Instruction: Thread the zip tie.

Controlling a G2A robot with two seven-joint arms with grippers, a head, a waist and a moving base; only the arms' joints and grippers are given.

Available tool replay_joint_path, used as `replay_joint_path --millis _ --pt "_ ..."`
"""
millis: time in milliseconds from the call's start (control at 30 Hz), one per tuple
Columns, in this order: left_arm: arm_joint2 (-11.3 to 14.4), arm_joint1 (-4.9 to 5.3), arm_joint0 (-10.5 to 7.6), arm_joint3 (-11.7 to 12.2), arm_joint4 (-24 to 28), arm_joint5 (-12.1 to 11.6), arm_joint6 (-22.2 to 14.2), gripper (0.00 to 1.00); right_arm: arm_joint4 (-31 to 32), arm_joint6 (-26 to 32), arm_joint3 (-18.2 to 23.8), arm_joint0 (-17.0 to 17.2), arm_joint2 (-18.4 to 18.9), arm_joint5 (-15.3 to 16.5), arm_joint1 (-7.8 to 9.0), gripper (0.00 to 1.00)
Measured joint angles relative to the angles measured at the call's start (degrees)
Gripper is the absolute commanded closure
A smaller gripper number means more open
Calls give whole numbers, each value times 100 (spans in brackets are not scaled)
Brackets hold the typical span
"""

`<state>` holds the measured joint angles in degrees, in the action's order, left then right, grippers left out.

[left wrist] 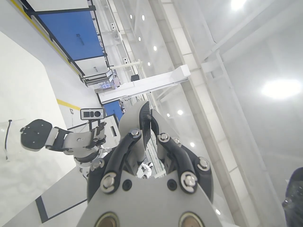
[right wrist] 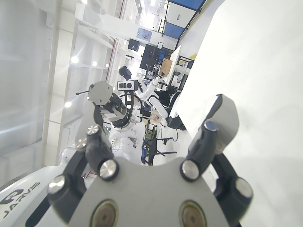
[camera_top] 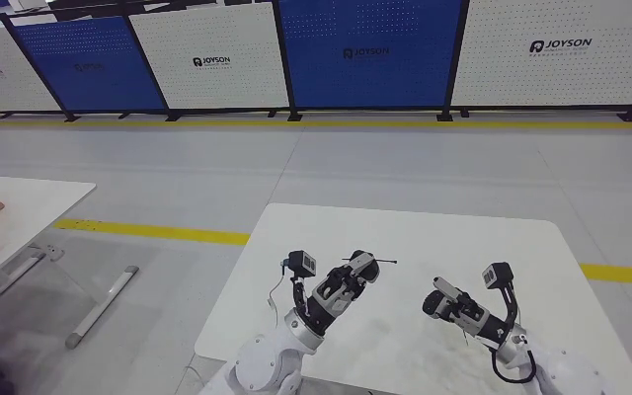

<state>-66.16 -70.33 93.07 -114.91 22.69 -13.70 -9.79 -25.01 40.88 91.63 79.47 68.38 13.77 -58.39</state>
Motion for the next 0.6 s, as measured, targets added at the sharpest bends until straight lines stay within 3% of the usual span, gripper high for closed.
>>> replay_joint_path --millis 133,233,333,467,600 --pt "2 -1 -12 19 -17 18 18 100 0 0 0 0 0 0 0 0" --pt "38 -14 -94 182 -222 113 199 100 0 0 0 0 0 0 0 0" --pt "107 -35 -200 479 -332 288 388 100 0 0 0 0 0 0 0 0" --pt "160 -60 -357 1065 -387 512 567 100 0 0 0 0 0 0 0 0" --pt "247 -85 -458 1611 -644 539 783 100 0 0 0 0 0 0 0 0"
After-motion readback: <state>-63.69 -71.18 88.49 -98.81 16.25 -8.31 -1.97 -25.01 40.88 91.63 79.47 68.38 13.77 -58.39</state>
